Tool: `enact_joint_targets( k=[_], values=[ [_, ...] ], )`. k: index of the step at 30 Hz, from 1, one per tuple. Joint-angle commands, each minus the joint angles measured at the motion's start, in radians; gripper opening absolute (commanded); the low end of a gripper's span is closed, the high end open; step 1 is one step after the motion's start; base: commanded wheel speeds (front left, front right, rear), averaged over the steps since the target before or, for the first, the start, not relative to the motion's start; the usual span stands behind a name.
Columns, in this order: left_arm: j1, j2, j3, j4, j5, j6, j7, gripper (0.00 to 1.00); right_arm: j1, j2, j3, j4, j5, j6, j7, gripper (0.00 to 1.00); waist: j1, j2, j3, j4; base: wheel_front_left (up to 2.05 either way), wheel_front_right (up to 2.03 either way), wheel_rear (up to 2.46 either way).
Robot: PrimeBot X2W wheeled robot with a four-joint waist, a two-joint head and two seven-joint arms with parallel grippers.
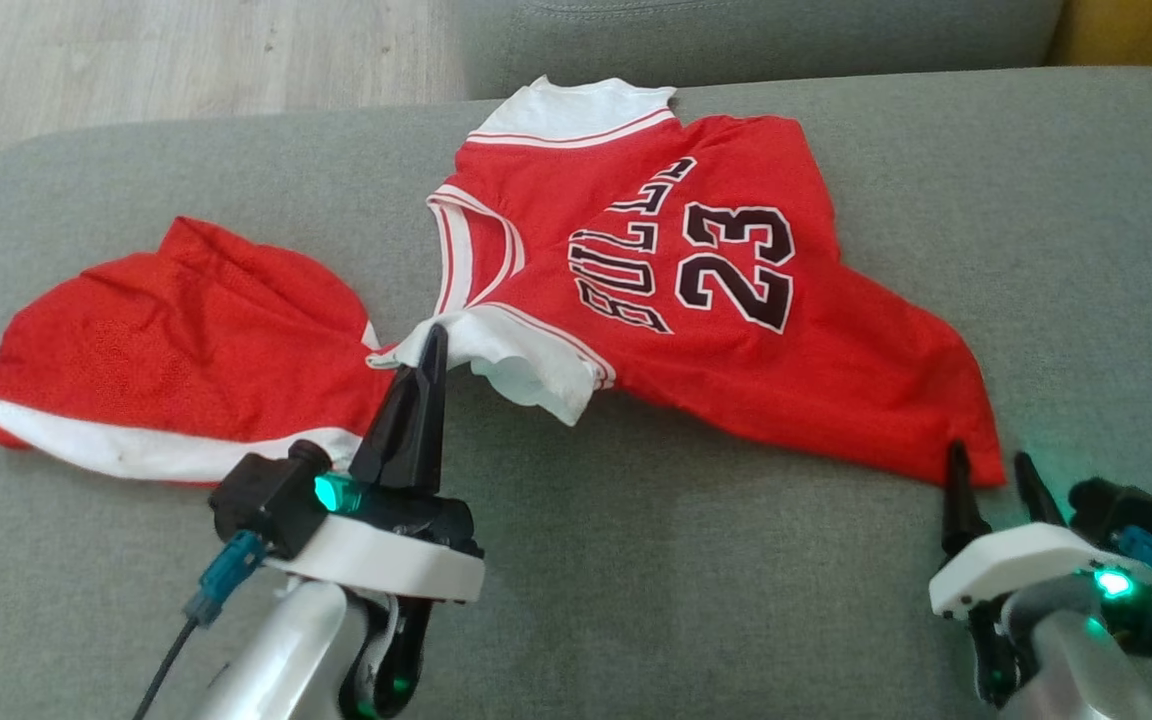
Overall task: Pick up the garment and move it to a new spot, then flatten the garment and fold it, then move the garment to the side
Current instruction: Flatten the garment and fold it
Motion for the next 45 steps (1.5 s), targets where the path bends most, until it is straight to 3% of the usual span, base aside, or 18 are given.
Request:
enact_joint_targets(
  k=[1, 5, 6, 7, 8, 14, 19, 22, 27, 37, 42, 44, 45],
  values=[
    [-0.032, 0.006, 0.042, -0.028, 0.013, -0.001, -0.011, 0.00, -0.023, -0.003, 0.040, 0.010, 0.002, -0.001, -0.009, 1.00, 0.0000, 0.0000, 0.000, -0.002, 0.00, 0.00, 0.00],
    [-0.034, 0.002, 0.044, -0.026, 0.018, -0.006, -0.012, 0.00, -0.061, -0.003, 0.071, 0.070, 0.008, -0.001, -0.019, 1.00, 0.0000, 0.0000, 0.004, -0.005, 0.00, 0.00, 0.00],
    [-0.035, 0.002, 0.045, -0.024, 0.019, -0.007, -0.012, 0.00, -0.069, -0.003, 0.081, 0.086, 0.014, -0.001, -0.019, 0.60, 0.0000, 0.0000, 0.004, -0.005, 0.00, 0.00, 0.00],
    [-0.036, 0.003, 0.046, -0.022, 0.020, -0.007, -0.012, 0.00, -0.076, -0.003, 0.090, 0.100, 0.022, -0.001, -0.021, 0.40, 0.0000, 0.0000, 0.004, -0.005, 0.00, 0.00, 0.00],
    [-0.037, 0.004, 0.047, -0.018, 0.021, -0.004, -0.012, 0.00, -0.082, -0.003, 0.099, 0.112, 0.028, -0.001, -0.022, 0.00, 0.0000, 0.0000, 0.003, -0.006, 0.00, 0.00, 0.00],
    [-0.036, 0.012, 0.058, 0.011, 0.014, 0.015, 0.003, 0.00, -0.111, -0.003, 0.147, 0.096, 0.094, -0.001, -0.030, 0.00, 0.0000, 0.0000, -0.013, -0.016, 0.00, 0.00, 0.00],
    [-0.058, 0.012, 0.099, -0.016, -0.048, 0.003, 0.025, 0.00, -0.114, -0.003, 0.188, -0.098, 0.151, -0.001, -0.030, 0.00, 0.0000, 0.0000, -0.040, -0.032, 0.00, 0.00, 0.00],
    [-0.115, 0.033, 0.106, -0.048, -0.047, -0.008, 0.056, 0.00, -0.122, -0.003, 0.186, -0.219, 0.174, -0.001, -0.031, 0.00, 0.0000, 0.0000, -0.058, -0.032, 0.00, 0.00, 0.00],
    [-0.249, 0.018, 0.136, -0.081, -0.100, -0.030, 0.121, 0.00, -0.187, -0.003, 0.176, -0.381, 0.159, -0.001, -0.026, 0.00, 0.0000, 0.0000, -0.097, -0.037, 0.00, 0.00, 0.00],
    [-0.521, -0.014, 0.202, -0.082, -0.159, -0.050, 0.177, 0.00, -0.345, -0.007, 0.128, -0.642, 0.116, -0.001, 0.134, 0.00, 0.0000, 0.0000, -0.166, -0.066, 0.00, 0.00, 0.00],
    [-0.527, -0.004, 0.227, -0.221, -0.176, -0.007, 0.214, 0.00, -0.306, -0.015, 0.092, -0.825, 0.100, -0.001, 0.255, 0.00, 0.0000, 0.0000, -0.174, -0.075, 0.00, 0.00, 0.00],
    [-0.510, 0.006, 0.233, -0.299, -0.180, 0.026, 0.246, 0.00, -0.273, -0.014, 0.073, -0.908, 0.082, -0.001, 0.311, 0.00, 0.0000, 0.0000, -0.169, -0.081, 0.00, 0.00, 0.00],
    [-0.485, 0.010, 0.244, -0.369, -0.196, 0.068, 0.284, 0.00, -0.237, -0.010, 0.046, -0.978, 0.074, -0.001, 0.374, 0.00, 0.0000, 0.0000, -0.157, -0.086, 0.00, 0.00, 0.00]
  ],
)
